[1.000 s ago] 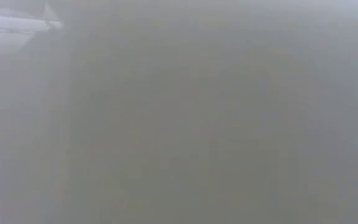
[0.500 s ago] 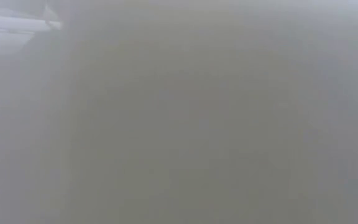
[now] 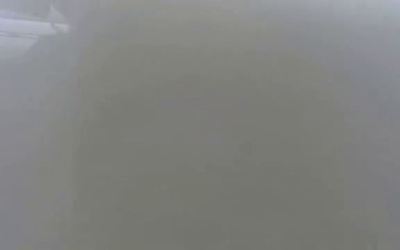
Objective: Pick & Place Toothbrushes
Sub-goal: Put the orange toothbrush into the bottom transparent bin
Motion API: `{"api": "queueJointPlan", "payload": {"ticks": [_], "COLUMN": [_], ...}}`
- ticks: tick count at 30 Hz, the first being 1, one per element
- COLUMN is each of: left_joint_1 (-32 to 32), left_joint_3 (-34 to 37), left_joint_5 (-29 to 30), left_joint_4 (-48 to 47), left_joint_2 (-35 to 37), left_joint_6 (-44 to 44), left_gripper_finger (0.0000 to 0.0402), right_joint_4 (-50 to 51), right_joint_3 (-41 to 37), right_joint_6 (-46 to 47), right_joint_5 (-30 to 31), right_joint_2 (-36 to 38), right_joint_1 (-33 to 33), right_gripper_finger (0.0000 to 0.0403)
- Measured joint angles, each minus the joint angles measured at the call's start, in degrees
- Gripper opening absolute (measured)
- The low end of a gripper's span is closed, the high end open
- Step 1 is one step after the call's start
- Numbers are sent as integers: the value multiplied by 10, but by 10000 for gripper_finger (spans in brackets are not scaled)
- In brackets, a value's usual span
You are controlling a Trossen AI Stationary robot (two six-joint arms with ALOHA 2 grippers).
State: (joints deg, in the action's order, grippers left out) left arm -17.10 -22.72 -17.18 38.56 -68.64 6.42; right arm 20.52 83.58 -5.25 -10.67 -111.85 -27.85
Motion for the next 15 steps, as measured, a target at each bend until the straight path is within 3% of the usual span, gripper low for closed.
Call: {"api": "queueJointPlan", "payload": {"ticks": [8, 15], "left_joint_1": [0, 0], "left_joint_3": [0, 0], "left_joint_5": [0, 0], "left_joint_4": [0, 0], "left_joint_2": [0, 0], "left_joint_6": [0, 0], "left_gripper_finger": [115, 115], "right_joint_4": [1, 63], "right_joint_3": [71, 122], "right_joint_6": [86, 104], "right_joint_5": [0, 2], "right_joint_2": [0, 0], "right_joint_1": [21, 51], "right_gripper_finger": [157, 138]}}
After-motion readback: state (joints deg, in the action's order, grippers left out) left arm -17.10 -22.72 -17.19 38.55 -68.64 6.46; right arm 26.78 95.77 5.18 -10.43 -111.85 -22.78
